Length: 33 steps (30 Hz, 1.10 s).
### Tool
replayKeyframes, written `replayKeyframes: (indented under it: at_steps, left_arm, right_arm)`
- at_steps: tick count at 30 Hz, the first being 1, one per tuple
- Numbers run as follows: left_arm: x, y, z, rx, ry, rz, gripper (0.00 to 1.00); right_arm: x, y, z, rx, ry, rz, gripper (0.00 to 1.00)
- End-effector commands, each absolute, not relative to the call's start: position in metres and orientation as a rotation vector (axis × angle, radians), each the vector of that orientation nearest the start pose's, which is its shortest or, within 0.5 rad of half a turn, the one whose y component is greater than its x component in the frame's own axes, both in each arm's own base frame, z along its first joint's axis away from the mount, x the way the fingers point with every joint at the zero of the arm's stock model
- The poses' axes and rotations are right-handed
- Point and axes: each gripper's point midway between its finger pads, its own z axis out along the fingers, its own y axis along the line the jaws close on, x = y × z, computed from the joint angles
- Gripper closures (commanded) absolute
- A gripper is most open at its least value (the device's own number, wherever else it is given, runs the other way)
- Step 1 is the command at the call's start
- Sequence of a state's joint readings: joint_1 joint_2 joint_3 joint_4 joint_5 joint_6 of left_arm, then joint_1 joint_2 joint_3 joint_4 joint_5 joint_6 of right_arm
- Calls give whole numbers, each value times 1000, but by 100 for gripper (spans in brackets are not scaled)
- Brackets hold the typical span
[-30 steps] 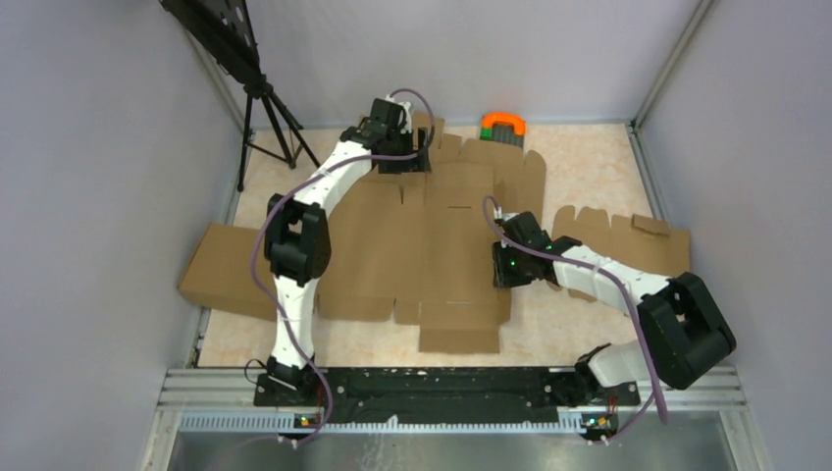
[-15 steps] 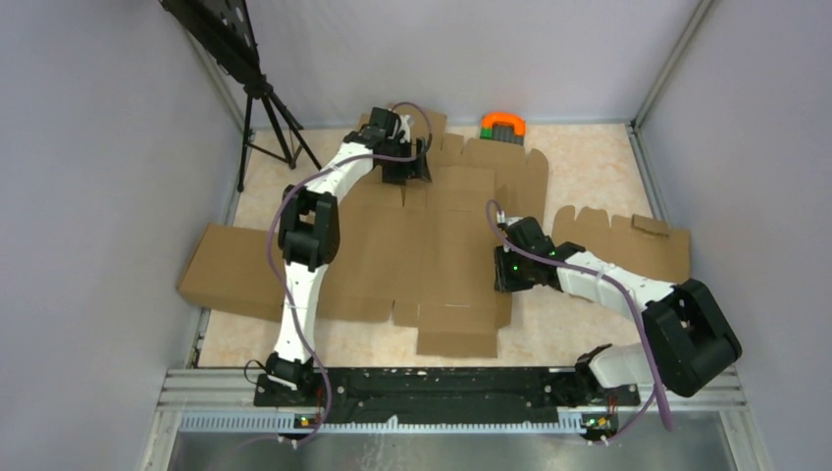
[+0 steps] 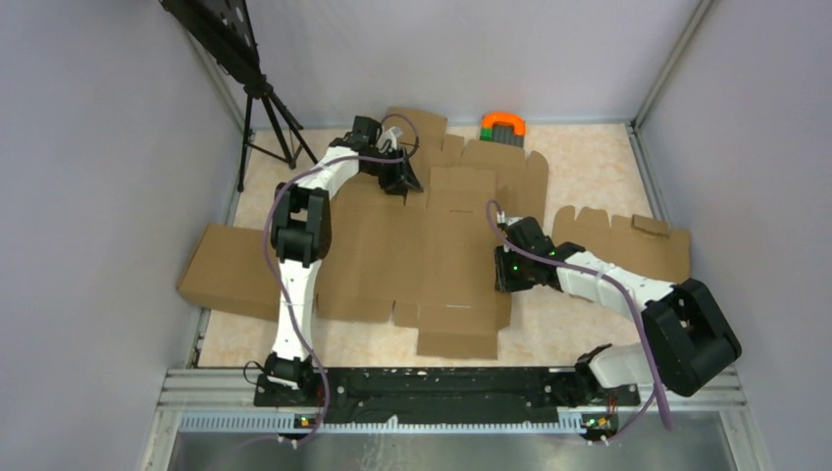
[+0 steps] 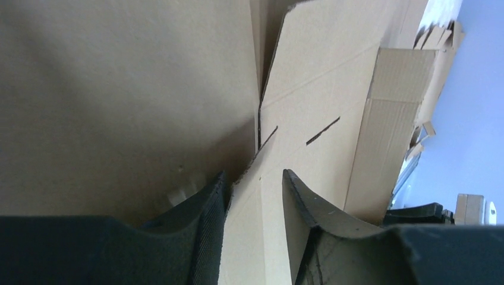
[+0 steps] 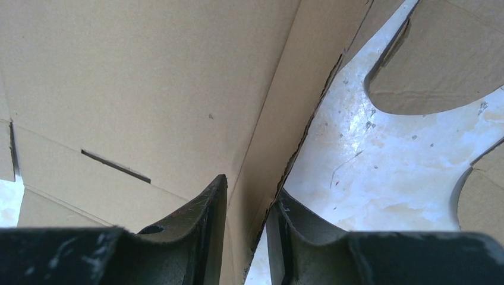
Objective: Fold the paper box
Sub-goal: Fold the paper box at the center of the board.
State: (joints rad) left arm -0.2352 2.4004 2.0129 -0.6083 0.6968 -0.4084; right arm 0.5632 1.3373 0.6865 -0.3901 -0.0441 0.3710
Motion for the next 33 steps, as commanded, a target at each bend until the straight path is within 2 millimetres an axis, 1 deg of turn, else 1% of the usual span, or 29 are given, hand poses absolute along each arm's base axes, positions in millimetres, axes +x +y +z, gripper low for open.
replayKeyframes:
  at_steps: [1,4,8,11,15,17,19,22,24,27,33]
  left_arm:
    - [482,-260,111,136,2531,-1226,61]
    - [476,-260,117,147,2524,-1220,62]
    - [470,-263,126,189,2466,-1244,60]
    - [458,-265,128,237,2440,-1264,60]
    - [447,-267,133,309,2387,-1175,56]
    - [441,-267,135,333,2369,-1141,56]
    - [436,-266,132,339,2376,-1103,57]
    - [431,-267,119,352,2418,-1041,61]
    - [429,-265,107,355,2459,-973,63]
    - [424,-267,96,376,2494,-926,64]
    - [415,-265,89,372,2518,-884,66]
  right_arm:
    - [238,179,44,-263,2608,393,71]
    - [238,180,43,-261,2613,393,71]
    - [240,180,43,-247,2615,386,72]
    - [243,178,43,-224,2611,368,74]
    - [246,180,43,-217,2613,364,74]
    - [248,179,44,-210,2608,352,73]
    - [251,178,46,-203,2597,337,70]
    - [253,179,50,-213,2586,343,65]
    - [255,181,52,-216,2580,348,65]
    - [255,182,52,-217,2583,352,65]
    - [255,181,53,-211,2581,347,65]
